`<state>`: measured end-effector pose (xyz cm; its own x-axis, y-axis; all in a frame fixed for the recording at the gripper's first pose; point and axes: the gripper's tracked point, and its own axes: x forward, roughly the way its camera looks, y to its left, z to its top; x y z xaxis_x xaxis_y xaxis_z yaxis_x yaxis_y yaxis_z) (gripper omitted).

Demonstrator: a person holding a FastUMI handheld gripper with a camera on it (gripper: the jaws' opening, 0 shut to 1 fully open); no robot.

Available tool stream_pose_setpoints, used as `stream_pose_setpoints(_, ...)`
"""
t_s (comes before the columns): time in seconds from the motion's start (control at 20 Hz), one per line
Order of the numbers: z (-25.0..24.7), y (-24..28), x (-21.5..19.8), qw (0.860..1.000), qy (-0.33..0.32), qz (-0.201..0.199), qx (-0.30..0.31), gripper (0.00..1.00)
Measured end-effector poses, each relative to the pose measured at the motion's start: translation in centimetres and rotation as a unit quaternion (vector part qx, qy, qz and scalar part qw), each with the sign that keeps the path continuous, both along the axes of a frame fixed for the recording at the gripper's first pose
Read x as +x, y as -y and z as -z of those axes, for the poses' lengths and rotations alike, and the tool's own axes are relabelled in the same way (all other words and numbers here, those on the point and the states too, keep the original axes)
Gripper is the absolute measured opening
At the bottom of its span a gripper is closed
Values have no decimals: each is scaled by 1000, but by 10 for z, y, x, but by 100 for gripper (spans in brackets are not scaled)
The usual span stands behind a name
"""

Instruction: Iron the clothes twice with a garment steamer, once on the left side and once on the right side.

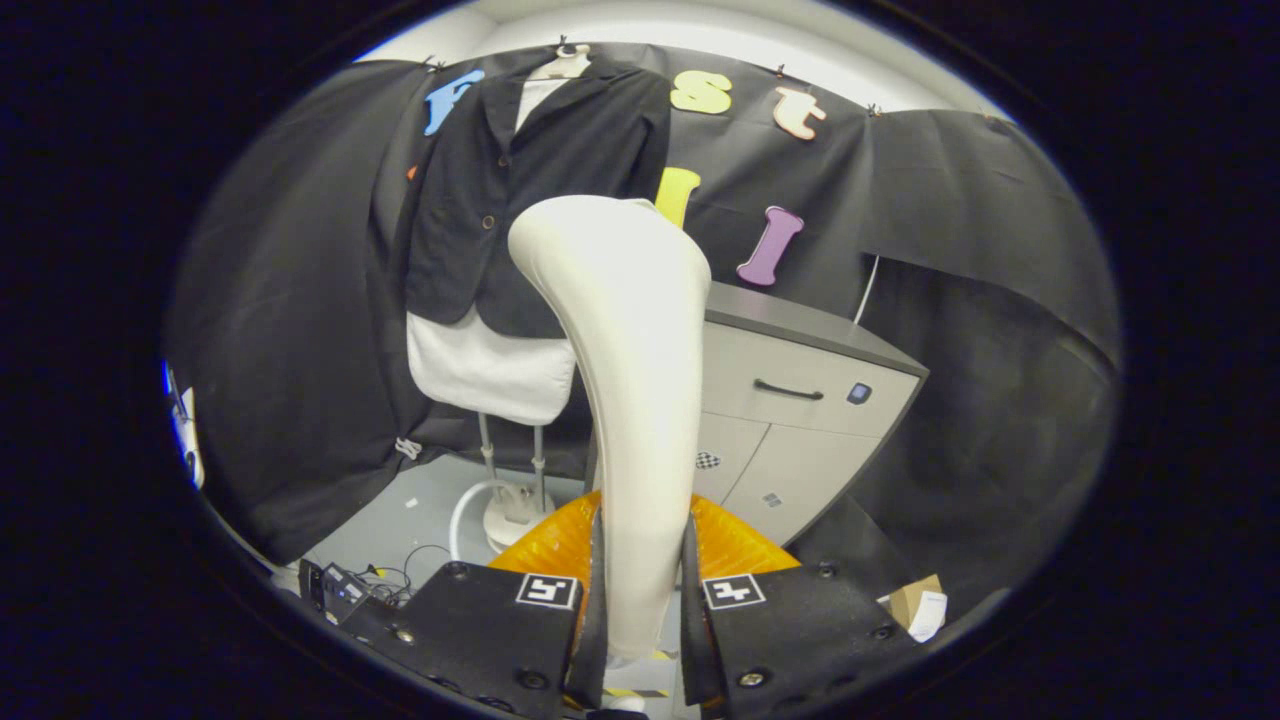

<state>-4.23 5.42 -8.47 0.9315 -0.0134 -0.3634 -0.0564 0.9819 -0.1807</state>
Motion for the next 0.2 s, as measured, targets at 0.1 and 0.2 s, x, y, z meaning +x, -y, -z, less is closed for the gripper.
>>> stream_pose_setpoints(0.1,-6,19,-1,1000,3,-5,1,32)
stream_pose_setpoints(0.2,-11,36,-2,1000,2,-12,5,32)
